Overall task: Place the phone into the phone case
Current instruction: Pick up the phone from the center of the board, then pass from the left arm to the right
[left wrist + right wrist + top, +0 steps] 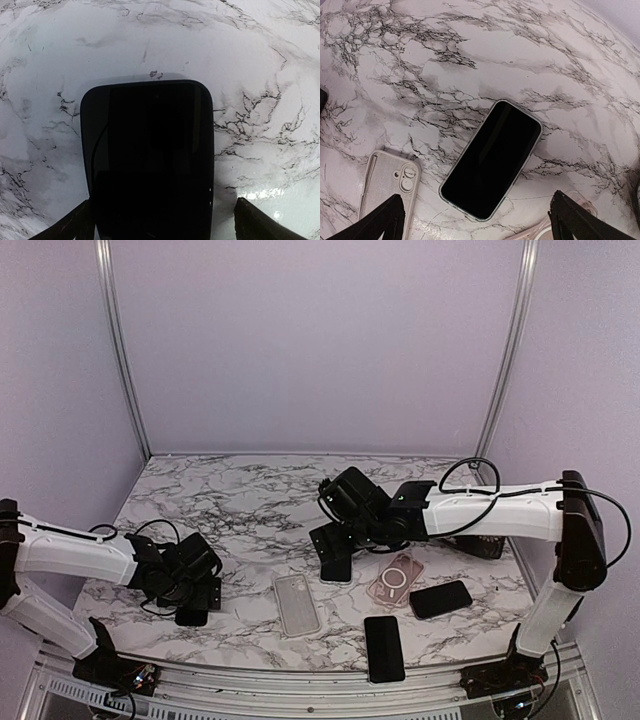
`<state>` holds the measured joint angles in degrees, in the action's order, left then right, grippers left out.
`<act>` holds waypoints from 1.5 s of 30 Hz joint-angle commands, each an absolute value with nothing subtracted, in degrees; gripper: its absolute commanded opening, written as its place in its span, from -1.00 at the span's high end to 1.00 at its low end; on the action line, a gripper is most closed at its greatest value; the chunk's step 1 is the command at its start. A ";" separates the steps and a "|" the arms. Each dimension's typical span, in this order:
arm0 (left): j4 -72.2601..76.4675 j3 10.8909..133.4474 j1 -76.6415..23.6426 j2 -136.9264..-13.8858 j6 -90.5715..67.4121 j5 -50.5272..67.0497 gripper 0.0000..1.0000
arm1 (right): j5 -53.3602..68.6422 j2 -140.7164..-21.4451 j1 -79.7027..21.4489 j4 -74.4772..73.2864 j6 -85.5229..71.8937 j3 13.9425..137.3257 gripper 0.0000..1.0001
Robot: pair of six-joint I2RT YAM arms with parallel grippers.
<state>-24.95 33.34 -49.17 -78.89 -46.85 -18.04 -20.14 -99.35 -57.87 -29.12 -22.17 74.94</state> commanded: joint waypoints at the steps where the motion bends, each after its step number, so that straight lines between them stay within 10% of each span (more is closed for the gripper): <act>1: -31.56 30.42 -50.70 -83.14 -48.14 -11.26 -0.88 | -21.42 -97.36 -57.39 -28.38 -21.13 75.07 -0.97; 15: -31.49 31.64 -51.28 -76.29 -49.44 -15.78 -0.16 | -22.32 -96.78 -57.22 -28.30 -20.93 74.90 -0.97; 32: 4.71 29.70 -61.90 -54.44 -26.13 -43.95 -0.09 | 14.04 -96.09 -56.19 16.97 -24.52 71.86 -0.85; 45: 13.48 30.50 -63.02 -55.72 -18.39 -47.27 -0.10 | 18.29 -114.94 -58.42 13.55 -27.12 92.49 -0.71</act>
